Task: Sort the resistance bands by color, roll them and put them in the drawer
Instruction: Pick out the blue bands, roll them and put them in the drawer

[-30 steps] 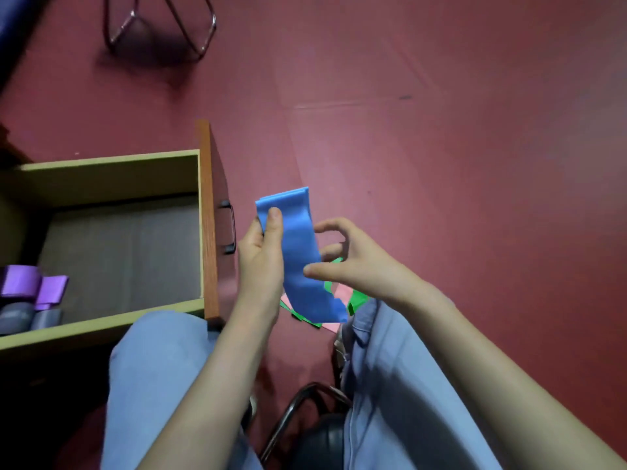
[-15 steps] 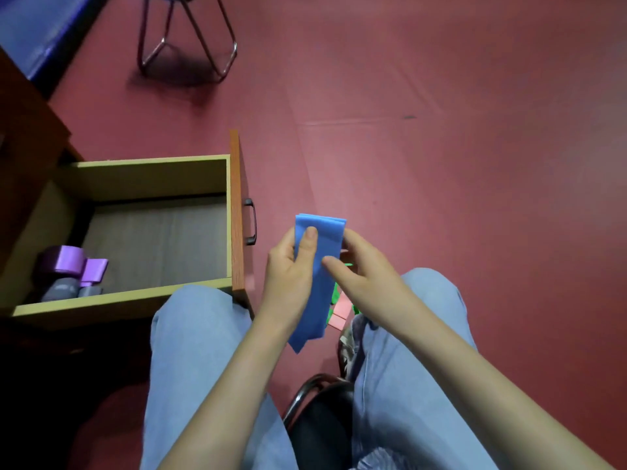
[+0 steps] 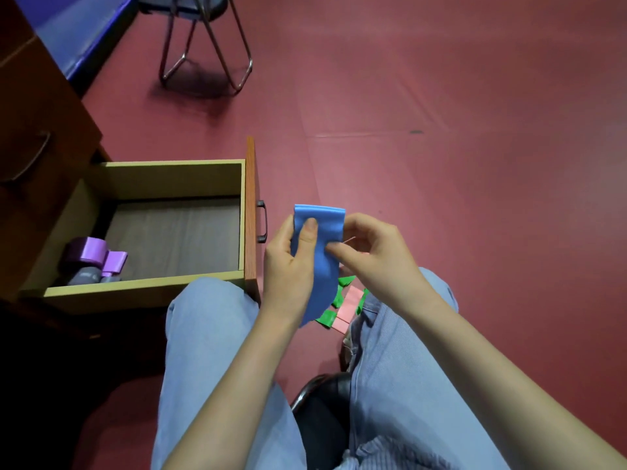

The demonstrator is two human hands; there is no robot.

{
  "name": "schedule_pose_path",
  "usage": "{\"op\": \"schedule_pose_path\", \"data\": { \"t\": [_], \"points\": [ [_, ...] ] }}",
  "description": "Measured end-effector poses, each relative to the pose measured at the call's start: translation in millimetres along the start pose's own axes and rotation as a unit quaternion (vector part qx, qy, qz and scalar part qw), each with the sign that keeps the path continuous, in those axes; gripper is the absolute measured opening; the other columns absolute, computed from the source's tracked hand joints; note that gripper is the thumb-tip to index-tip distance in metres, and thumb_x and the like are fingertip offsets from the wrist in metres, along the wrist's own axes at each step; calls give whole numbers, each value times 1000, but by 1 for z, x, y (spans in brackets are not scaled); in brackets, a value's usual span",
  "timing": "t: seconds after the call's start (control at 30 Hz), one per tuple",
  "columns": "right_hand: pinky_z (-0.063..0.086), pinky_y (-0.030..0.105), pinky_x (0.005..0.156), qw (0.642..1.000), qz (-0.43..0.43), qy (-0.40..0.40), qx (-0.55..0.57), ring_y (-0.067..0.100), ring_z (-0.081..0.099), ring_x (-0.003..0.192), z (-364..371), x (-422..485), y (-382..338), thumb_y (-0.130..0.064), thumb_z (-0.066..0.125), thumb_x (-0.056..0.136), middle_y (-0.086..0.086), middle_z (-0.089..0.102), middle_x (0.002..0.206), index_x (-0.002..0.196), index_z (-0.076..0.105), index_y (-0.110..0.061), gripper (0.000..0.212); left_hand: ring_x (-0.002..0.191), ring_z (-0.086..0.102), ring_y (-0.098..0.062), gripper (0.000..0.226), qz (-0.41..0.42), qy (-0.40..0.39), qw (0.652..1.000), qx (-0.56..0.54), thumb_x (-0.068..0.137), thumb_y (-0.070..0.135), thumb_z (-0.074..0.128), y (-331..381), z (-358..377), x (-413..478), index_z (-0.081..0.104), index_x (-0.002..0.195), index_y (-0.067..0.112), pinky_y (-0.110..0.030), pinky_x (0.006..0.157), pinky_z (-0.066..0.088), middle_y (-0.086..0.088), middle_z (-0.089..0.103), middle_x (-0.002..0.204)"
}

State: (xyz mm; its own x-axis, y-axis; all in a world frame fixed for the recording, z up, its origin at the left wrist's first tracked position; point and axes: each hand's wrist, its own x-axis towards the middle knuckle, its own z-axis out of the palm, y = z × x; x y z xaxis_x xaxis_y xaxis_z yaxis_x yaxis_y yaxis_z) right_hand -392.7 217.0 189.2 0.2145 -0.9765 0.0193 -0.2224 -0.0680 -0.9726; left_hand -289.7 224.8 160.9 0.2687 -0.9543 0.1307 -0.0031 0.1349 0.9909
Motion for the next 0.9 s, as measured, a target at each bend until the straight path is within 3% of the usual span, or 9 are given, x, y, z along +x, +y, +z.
{"op": "schedule_pose_path", "data": {
  "t": [0.13, 0.27, 0.37, 0.43, 0.57, 0.63, 0.77, 0.83, 0.9],
  "points": [
    [52, 16, 50, 997, 17, 5, 76, -1, 60, 55, -9, 4, -6, 8, 52, 84, 7, 57, 72, 76, 57, -15, 25, 67, 58, 8, 12, -45, -70, 995, -46, 92, 13, 45, 3, -9, 0, 52, 99, 21, -11, 66, 46, 13, 62, 79],
    [46, 12, 48, 998, 2, 24, 63, -2, 57, 50, -16, 6, -2, 9, 54, 82, -4, 60, 62, 71, 57, -17, 28, 71, 54, -13, 23, -119, -106, 987, 28, 93, 16, 43, -9, -13, -8, 60, 79, 23, -29, 67, 43, 7, 61, 69],
    [45, 10, 55, 999, -28, 20, 5, -4, 57, 58, -20, 0, 5, 6, 60, 74, -15, 64, 59, 66, 60, -26, 33, 60, 51, 0, 28, -150, -90, 984, 33, 93, 11, 44, -8, -8, -10, 63, 77, 25, -19, 56, 41, 14, 63, 57],
    [43, 8, 61, 999, -37, 24, -3, -6, 56, 67, -21, -4, 9, 11, 59, 73, -13, 63, 74, 66, 63, -27, 39, 58, 49, -3, 32, -172, -77, 982, 29, 91, 7, 44, -3, -4, -11, 63, 74, 26, -21, 55, 39, 12, 62, 58],
    [41, 9, 62, 1000, 12, 16, 21, 3, 53, 65, -21, -13, 16, 11, 60, 75, -6, 54, 97, 63, 65, -23, 37, 55, 54, -8, 37, -222, -59, 973, -13, 89, 3, 44, 3, -3, -10, 64, 67, 25, -23, 56, 41, 13, 62, 47],
    [42, 9, 61, 998, 39, 10, 41, 2, 55, 65, -21, -16, 21, 12, 59, 75, -2, 54, 98, 63, 65, -21, 36, 59, 54, -13, 30, -224, -86, 971, -16, 89, 9, 49, 4, -5, -11, 68, 71, 23, -23, 56, 42, 9, 65, 53],
    [43, 7, 54, 988, 72, 38, 133, -6, 58, 57, -25, -18, 22, 18, 47, 79, -1, 59, 85, 68, 64, -10, 34, 49, 53, -3, 25, -241, -107, 964, -30, 92, 24, 47, 5, -4, -14, 69, 80, 21, -13, 46, 41, 10, 63, 54],
    [42, 7, 54, 987, 74, 48, 134, -6, 57, 57, -26, -18, 24, 19, 44, 78, -3, 60, 81, 68, 64, -10, 36, 57, 58, -7, 28, -258, -109, 959, -38, 93, 31, 44, 3, -4, -14, 68, 82, 21, -16, 51, 46, 7, 67, 62],
    [42, 6, 57, 989, 73, 62, 112, -6, 57, 59, -25, -19, 28, 19, 44, 76, -5, 61, 82, 66, 66, -13, 40, 73, 64, -16, 31, -264, -123, 956, -43, 92, 36, 43, 3, -2, -14, 69, 81, 23, -28, 66, 50, 0, 71, 77]
  ]
}}
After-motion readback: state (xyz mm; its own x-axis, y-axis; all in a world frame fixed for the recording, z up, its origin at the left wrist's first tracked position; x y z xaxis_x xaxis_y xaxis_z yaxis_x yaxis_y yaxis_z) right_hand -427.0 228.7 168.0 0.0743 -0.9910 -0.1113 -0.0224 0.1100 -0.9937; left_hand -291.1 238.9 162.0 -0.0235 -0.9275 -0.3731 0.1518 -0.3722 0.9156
